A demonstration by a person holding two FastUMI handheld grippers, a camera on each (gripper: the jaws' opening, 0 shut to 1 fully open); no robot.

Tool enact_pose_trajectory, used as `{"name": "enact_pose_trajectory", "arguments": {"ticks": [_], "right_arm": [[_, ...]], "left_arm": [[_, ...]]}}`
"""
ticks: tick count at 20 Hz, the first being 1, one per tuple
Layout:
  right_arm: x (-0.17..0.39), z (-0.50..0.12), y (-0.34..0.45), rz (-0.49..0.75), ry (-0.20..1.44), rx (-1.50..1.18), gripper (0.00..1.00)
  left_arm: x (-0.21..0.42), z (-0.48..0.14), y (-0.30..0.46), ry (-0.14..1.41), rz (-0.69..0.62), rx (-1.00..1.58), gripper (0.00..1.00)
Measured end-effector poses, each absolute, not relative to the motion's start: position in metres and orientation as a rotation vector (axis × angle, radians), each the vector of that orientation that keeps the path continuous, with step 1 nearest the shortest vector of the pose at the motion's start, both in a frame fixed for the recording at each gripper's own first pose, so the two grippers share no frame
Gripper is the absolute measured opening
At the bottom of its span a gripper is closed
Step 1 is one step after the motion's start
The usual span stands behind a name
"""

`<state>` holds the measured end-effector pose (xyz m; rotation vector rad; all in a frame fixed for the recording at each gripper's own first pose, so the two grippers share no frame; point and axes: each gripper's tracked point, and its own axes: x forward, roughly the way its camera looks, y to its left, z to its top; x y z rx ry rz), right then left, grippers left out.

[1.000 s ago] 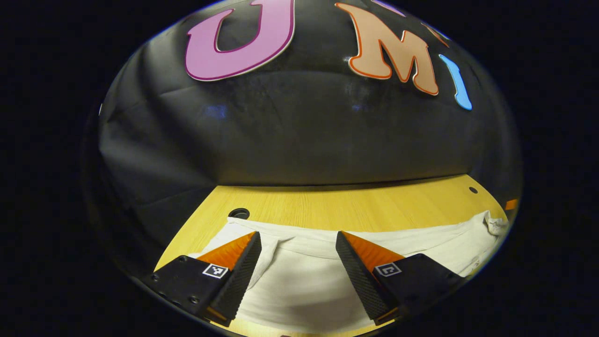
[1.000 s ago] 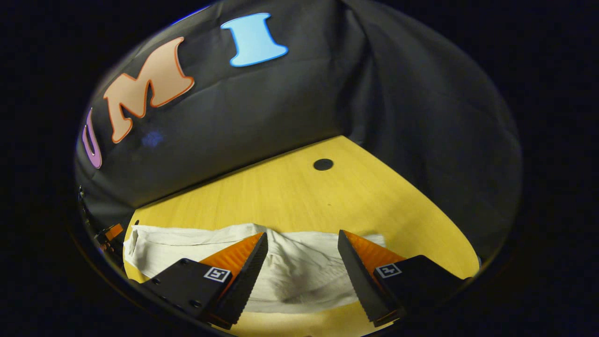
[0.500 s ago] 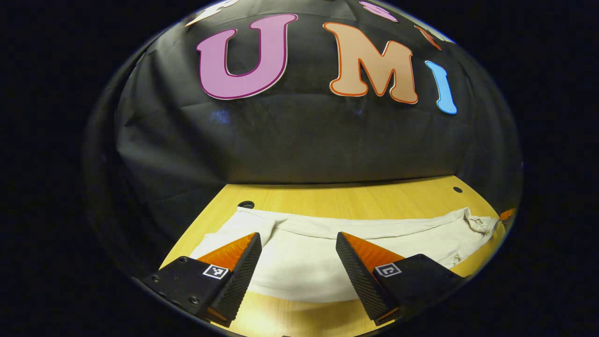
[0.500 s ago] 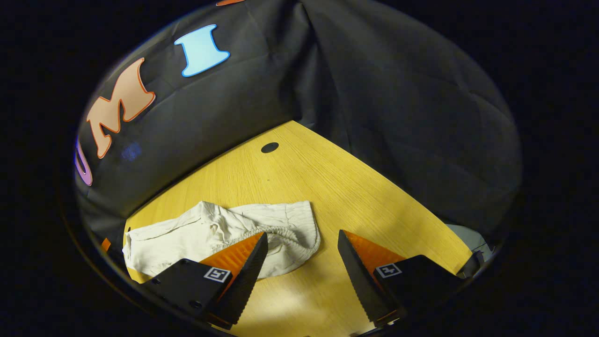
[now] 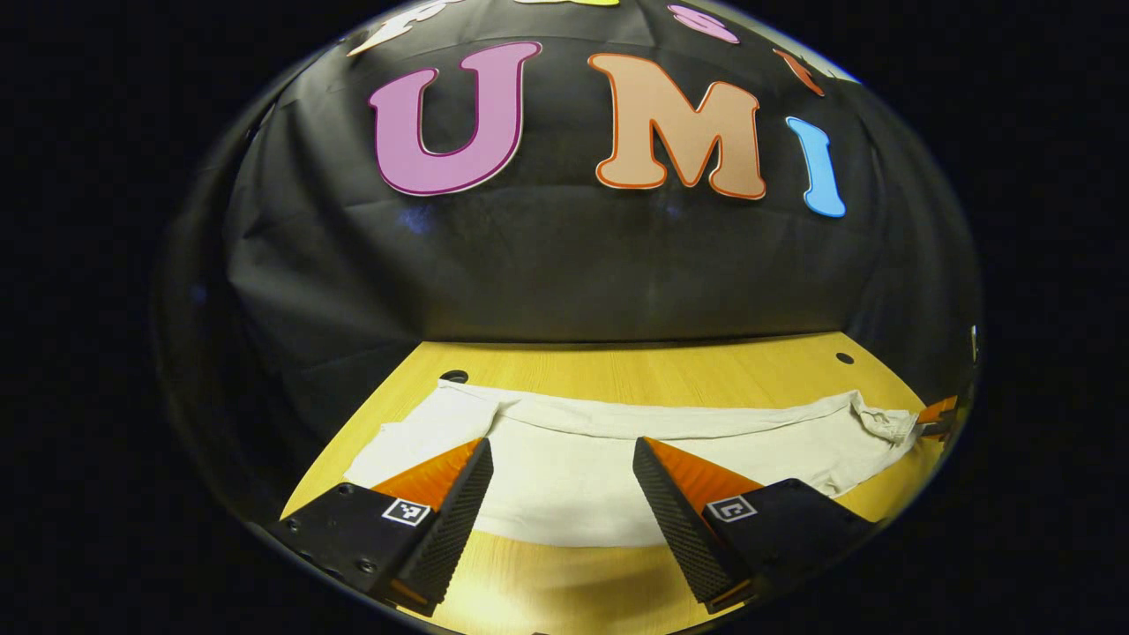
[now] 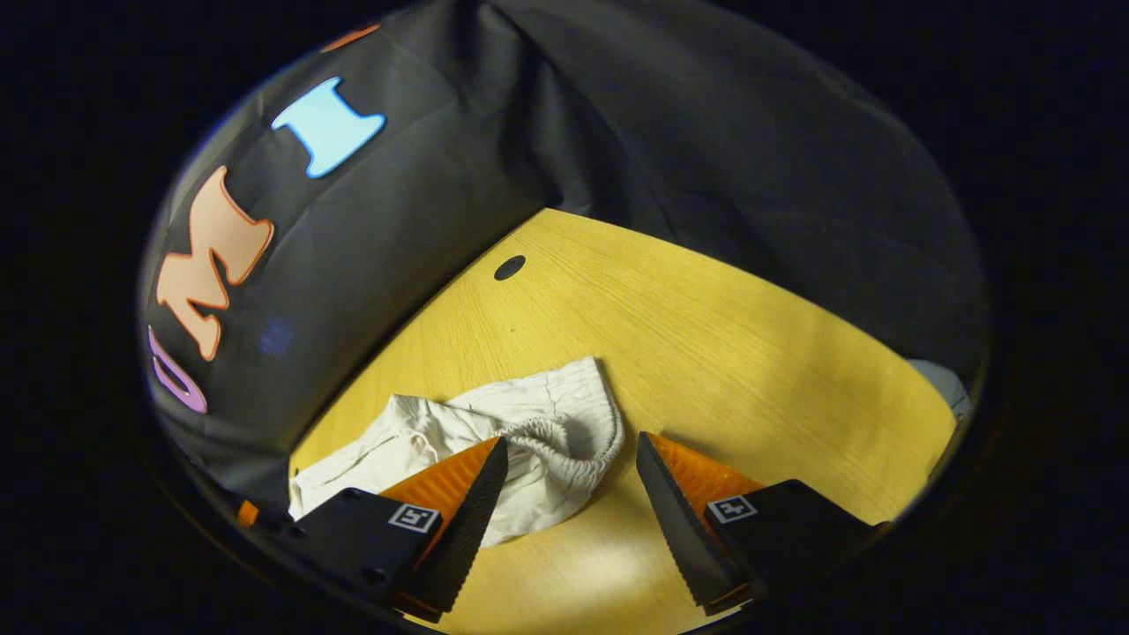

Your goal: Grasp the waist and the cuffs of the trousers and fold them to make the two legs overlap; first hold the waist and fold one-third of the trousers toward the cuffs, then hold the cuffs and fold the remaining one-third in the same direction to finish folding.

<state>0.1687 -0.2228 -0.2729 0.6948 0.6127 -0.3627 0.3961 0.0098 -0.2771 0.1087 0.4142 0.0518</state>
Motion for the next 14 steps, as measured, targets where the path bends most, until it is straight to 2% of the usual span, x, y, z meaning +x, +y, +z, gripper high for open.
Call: {"name": "enact_pose_trajectory", "arguments": {"ticks": [1,3,4,5,7,8,9,10,11,13,14], "right_arm": [[0.168,-0.274,-0.222,-0.355,0.612,0.723,0.93],[0.17,-0.276,-0.219,-0.341,0.602,0.776,0.92],[0.172,-0.281,-0.222,-0.362,0.603,0.783,0.76],[0.167,-0.286,-0.222,-0.368,0.618,0.784,0.75],[0.166,-0.29,-0.218,-0.363,0.629,0.815,0.41],[0.168,-0.292,-0.22,-0.37,0.618,0.823,0.38],[0.167,-0.292,-0.221,-0.374,0.612,0.831,0.29],[0.167,-0.292,-0.22,-0.371,0.609,0.84,0.28],[0.167,-0.291,-0.222,-0.379,0.604,0.844,0.22],[0.17,-0.286,-0.219,-0.375,0.595,0.837,0.19],[0.17,-0.284,-0.217,-0.374,0.591,0.832,0.14]], "left_arm": [[0.396,-0.277,0.009,0.412,0.053,0.107,0.98],[0.397,-0.275,0.008,0.41,0.054,0.106,0.97],[0.397,-0.277,0.008,0.412,0.054,0.106,0.97],[0.397,-0.277,0.007,0.412,0.055,0.106,0.97],[0.398,-0.276,0.007,0.41,0.057,0.107,0.98],[0.398,-0.276,0.007,0.409,0.058,0.109,0.97],[0.397,-0.276,0.007,0.411,0.057,0.11,0.97],[0.397,-0.276,0.007,0.412,0.056,0.11,0.97],[0.397,-0.277,0.007,0.413,0.054,0.108,0.97],[0.397,-0.277,0.006,0.412,0.051,0.1,0.97],[0.398,-0.277,0.005,0.412,0.05,0.095,0.98]]}}
